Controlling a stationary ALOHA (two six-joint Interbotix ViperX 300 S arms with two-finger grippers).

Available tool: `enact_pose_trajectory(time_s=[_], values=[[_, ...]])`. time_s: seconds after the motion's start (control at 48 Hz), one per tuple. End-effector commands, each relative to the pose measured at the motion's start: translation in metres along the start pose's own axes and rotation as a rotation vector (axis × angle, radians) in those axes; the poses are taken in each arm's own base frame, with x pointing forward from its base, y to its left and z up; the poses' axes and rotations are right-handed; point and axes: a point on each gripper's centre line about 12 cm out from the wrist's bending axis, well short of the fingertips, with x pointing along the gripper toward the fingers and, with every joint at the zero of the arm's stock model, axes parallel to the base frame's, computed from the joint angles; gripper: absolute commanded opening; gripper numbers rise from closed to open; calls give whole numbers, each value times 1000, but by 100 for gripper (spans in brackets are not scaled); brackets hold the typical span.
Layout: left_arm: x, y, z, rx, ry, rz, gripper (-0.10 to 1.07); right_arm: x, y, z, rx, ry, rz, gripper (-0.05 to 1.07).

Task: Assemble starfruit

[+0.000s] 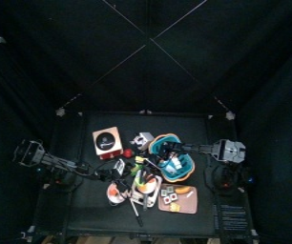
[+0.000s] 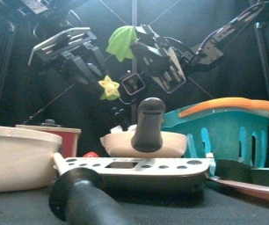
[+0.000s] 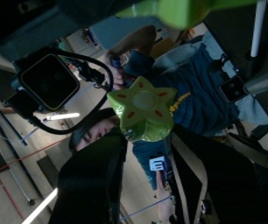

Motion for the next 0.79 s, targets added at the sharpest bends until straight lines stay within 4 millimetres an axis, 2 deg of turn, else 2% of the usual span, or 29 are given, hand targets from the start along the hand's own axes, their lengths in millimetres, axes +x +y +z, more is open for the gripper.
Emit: enact_pose_trajectory(time_s=[0.0, 0.104, 0.292, 0.771], values=[[-7, 9, 11, -3, -26, 29, 68, -10, 18, -2, -46, -12, 30, 54], [-14, 9, 16, -14, -41, 37, 68, -18, 16, 3, -59, -32, 34, 54], [-26, 21, 15, -96, -69, 110, 68, -22, 18, 6, -111, -44, 45, 54], [-25, 12, 10, -84, -88, 151, 68, -30, 30, 10, -134, -54, 88, 54]])
